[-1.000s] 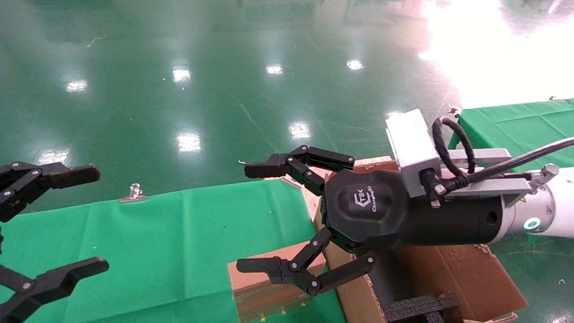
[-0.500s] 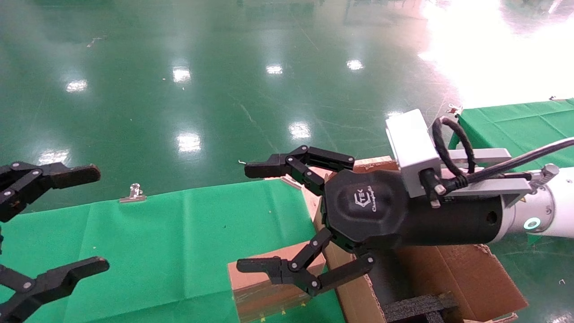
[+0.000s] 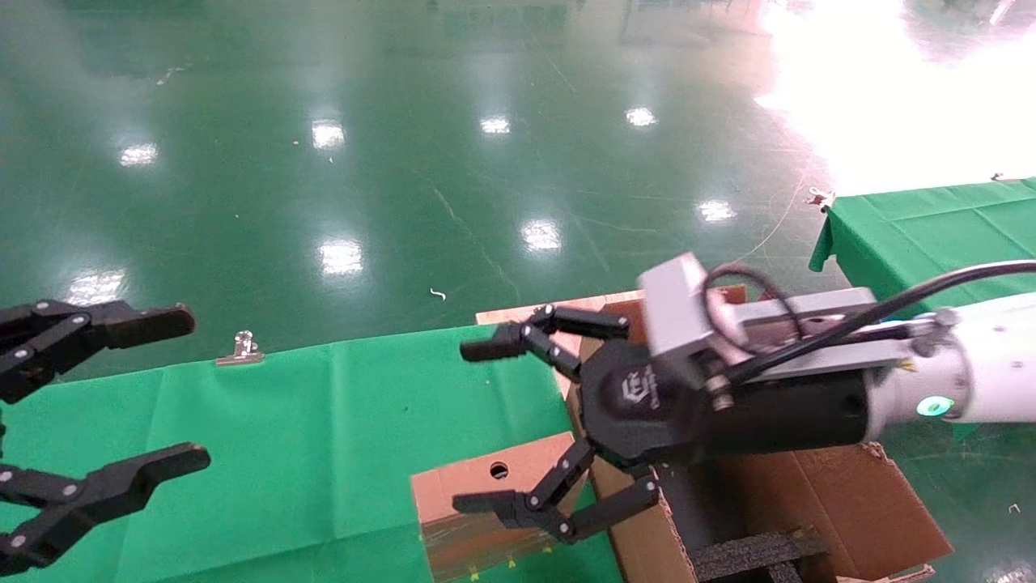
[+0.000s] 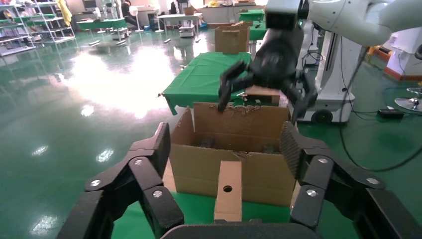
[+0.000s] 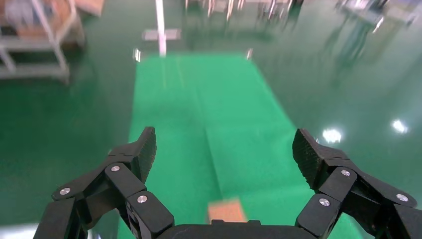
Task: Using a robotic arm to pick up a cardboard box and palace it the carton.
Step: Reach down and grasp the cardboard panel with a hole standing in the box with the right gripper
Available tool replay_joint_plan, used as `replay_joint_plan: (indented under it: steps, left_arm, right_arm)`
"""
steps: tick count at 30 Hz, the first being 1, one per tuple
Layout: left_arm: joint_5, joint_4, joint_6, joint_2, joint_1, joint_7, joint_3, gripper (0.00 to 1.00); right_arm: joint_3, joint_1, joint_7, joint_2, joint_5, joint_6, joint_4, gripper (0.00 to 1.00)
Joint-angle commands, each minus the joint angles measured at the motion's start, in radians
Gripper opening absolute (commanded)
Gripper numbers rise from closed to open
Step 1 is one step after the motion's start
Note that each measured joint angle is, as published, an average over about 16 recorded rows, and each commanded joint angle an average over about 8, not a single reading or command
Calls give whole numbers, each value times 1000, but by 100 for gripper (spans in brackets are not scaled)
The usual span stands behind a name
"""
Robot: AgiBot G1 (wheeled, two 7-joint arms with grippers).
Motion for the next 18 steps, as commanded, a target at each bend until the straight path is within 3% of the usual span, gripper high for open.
replay_joint_plan:
  steps: [1,8,18]
  left_arm:
    - [0,0,0,0,0,0,0,0]
    - [0,0,0,0,0,0,0,0]
    - [0,0,0,0,0,0,0,0]
  right_arm:
    - [-27,31,13,-1,-62,-8,5,100]
    - [-149,154,42,-73,-274,-40,-1,100]
    - [-291,254,57,-166,-444,-42,-7,100]
